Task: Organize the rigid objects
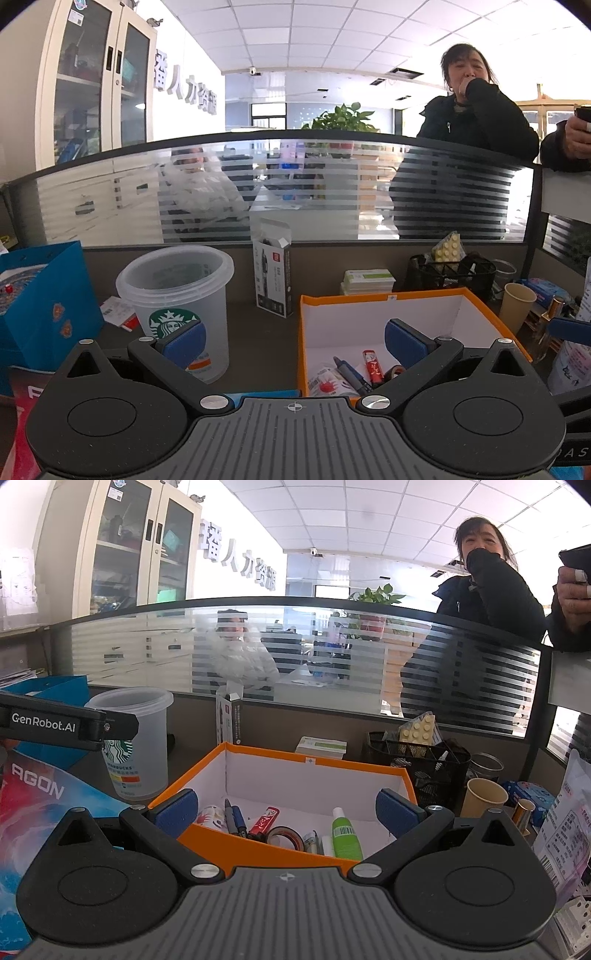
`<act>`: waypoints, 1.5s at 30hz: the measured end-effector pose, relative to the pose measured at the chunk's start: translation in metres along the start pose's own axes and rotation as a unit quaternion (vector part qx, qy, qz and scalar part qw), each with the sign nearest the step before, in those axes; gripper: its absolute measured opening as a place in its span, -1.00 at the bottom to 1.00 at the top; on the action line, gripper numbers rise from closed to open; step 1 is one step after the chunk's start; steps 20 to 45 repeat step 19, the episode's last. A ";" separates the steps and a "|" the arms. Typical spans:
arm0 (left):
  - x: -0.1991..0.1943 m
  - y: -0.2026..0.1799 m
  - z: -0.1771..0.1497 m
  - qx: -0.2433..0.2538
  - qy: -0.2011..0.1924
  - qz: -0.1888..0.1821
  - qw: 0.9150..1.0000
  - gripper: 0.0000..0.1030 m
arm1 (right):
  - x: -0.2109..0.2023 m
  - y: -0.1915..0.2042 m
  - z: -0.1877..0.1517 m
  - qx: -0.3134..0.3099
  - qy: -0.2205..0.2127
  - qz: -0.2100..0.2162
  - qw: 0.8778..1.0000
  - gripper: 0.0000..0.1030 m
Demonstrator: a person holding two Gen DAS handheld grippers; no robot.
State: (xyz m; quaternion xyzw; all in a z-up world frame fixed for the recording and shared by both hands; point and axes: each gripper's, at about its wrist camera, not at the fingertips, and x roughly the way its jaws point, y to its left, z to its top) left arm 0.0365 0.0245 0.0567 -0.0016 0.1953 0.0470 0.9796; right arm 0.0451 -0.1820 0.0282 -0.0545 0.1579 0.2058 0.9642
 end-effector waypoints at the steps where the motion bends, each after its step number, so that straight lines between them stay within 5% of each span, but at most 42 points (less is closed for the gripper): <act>1: 0.000 0.001 0.000 0.001 0.001 -0.002 1.000 1.00 | 0.000 0.000 0.000 0.000 0.000 0.000 1.000 1.00; 15: -0.011 -0.001 -0.008 0.004 -0.042 -0.006 0.999 1.00 | 0.004 0.002 -0.004 0.000 0.006 0.000 1.000 1.00; 45: -0.008 -0.002 -0.008 0.019 -0.034 -0.006 0.999 1.00 | 0.004 0.003 -0.006 0.000 0.008 0.000 1.000 1.00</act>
